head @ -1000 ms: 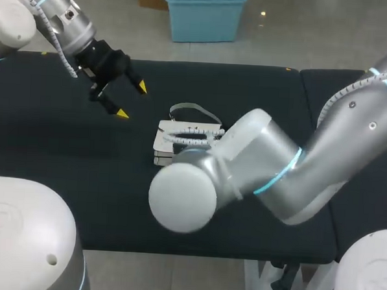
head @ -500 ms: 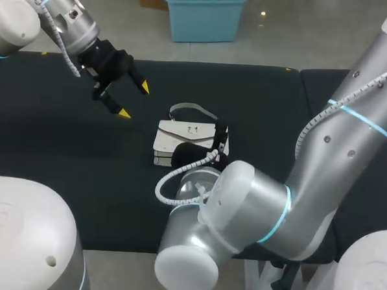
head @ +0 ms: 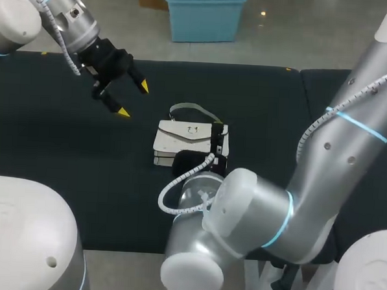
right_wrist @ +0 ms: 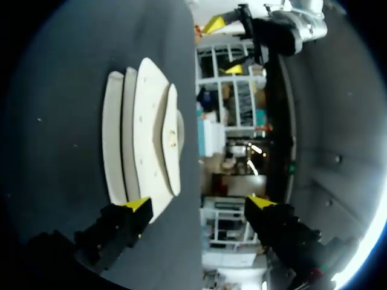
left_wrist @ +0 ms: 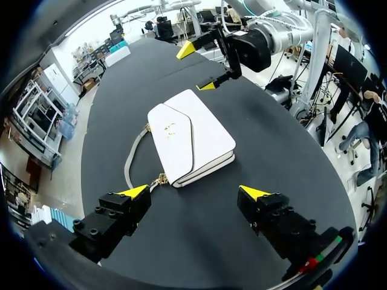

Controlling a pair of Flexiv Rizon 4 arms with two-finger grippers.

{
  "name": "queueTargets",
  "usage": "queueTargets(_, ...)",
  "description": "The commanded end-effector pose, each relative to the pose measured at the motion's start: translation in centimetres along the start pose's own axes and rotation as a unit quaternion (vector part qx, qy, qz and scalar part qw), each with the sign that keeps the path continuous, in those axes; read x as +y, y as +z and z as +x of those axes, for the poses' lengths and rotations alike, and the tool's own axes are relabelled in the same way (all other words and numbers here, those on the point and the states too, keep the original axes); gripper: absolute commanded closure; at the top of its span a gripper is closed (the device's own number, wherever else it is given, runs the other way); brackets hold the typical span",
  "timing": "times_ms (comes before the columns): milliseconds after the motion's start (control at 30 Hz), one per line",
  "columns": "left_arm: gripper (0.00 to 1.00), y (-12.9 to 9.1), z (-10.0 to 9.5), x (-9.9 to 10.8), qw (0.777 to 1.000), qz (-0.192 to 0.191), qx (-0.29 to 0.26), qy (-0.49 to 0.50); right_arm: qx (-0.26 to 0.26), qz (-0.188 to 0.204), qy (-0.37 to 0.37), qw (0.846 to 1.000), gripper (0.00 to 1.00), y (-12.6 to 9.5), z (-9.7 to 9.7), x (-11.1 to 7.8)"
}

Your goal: Pick up the bag, open it, inspect its contents, close it, and place it on the opposite side

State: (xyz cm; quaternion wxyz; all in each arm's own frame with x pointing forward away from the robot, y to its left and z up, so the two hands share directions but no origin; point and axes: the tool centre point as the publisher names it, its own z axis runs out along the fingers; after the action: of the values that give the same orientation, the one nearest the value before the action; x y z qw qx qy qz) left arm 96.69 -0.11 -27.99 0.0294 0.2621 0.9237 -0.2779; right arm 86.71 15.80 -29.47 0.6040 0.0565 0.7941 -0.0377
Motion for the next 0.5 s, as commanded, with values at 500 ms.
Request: queueTargets(500, 0.0, 0.5, -0.4, -0.3, 1.0, 0.005, 0.006, 0.019, 0.044, -0.032, -0.025, 0.998, 0.0, -0.5, 2.0, -0.8)
